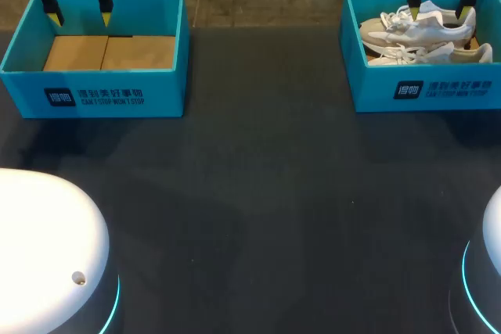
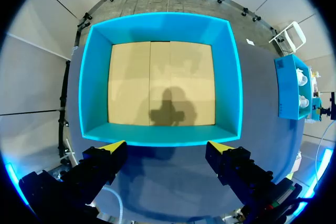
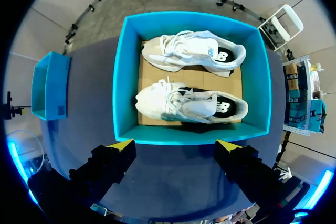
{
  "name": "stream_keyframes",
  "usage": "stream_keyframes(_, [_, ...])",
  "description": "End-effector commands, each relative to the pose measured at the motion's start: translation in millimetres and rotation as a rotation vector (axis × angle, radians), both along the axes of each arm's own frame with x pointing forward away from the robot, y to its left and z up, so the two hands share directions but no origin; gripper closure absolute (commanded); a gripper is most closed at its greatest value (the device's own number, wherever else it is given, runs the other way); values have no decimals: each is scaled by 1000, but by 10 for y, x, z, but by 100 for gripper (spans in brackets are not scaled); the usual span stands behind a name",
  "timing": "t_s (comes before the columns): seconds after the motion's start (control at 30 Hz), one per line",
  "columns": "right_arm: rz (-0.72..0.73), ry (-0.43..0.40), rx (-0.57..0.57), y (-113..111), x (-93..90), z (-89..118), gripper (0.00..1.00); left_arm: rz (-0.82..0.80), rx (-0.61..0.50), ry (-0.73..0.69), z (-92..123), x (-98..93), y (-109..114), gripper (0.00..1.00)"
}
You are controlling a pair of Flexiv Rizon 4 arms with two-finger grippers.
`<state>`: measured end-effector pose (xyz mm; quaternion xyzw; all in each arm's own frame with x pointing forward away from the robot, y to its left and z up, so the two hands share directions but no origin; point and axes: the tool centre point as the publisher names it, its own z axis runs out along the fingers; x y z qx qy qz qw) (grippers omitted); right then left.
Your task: Take the shoe out of the shoebox, open the shoe tongue, remove and reinsert the insole, then place the shoe into the shoebox
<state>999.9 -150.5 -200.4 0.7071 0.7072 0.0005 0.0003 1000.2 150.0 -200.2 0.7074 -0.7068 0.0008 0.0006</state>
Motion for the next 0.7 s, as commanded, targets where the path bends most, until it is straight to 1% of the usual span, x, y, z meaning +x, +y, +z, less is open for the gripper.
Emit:
stream_keyframes(0.03, [0,0,0,2,-1,1,0,0,1,0,1,-1,-1,0])
stream_keyframes(0.7, [0,0,0,2,-1,1,0,0,1,0,1,-1,-1,0])
